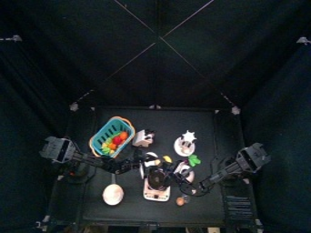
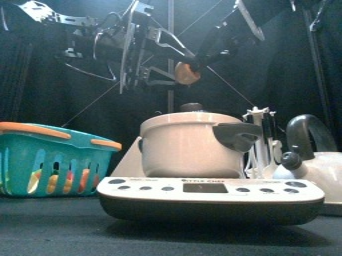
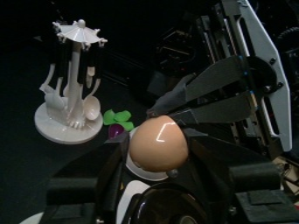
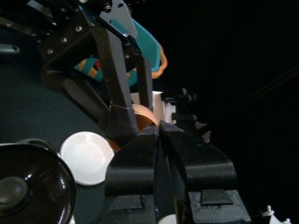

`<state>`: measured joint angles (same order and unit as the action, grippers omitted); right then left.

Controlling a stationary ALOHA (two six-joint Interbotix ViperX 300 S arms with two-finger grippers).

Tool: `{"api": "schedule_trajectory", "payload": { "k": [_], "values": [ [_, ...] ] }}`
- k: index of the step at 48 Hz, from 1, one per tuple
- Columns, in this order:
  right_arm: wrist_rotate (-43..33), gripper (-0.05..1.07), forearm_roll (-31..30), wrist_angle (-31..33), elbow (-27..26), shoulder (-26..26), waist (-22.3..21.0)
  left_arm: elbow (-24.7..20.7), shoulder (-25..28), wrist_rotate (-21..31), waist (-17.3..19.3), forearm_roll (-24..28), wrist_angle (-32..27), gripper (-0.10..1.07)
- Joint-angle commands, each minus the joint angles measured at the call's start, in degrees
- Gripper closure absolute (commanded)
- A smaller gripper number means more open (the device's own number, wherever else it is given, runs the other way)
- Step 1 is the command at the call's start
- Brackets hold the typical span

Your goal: Hand over eggshell to other hand

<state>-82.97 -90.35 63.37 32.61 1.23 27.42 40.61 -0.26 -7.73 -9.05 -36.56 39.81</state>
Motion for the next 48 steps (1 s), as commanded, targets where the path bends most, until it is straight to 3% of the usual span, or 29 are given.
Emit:
{"api": "schedule_trajectory", "payload": {
  "k": [1, 10, 27, 48],
  "values": [
    [-0.26, 0.58, -0.44, 0.09, -1.23, 0.79, 0.0, -0.44, -0.79, 0.0, 0.18, 0.09, 0.35, 0.24],
    [-0.26, 0.54, -0.62, -1.32, -1.32, 0.79, 0.09, -0.44, -0.88, 0.09, 0.18, 0.0, 0.18, 0.26],
    [0.35, 0.34, -0.35, -1.23, -0.88, 1.05, 0.44, 0.79, -1.67, 0.0, 0.35, 0.0, 0.09, 0.26],
    [0.62, 0.32, -0.7, -0.09, 0.44, 3.25, 2.11, 3.43, -3.87, 0.0, 0.7, -1.14, 0.18, 0.26]
  ]
}}
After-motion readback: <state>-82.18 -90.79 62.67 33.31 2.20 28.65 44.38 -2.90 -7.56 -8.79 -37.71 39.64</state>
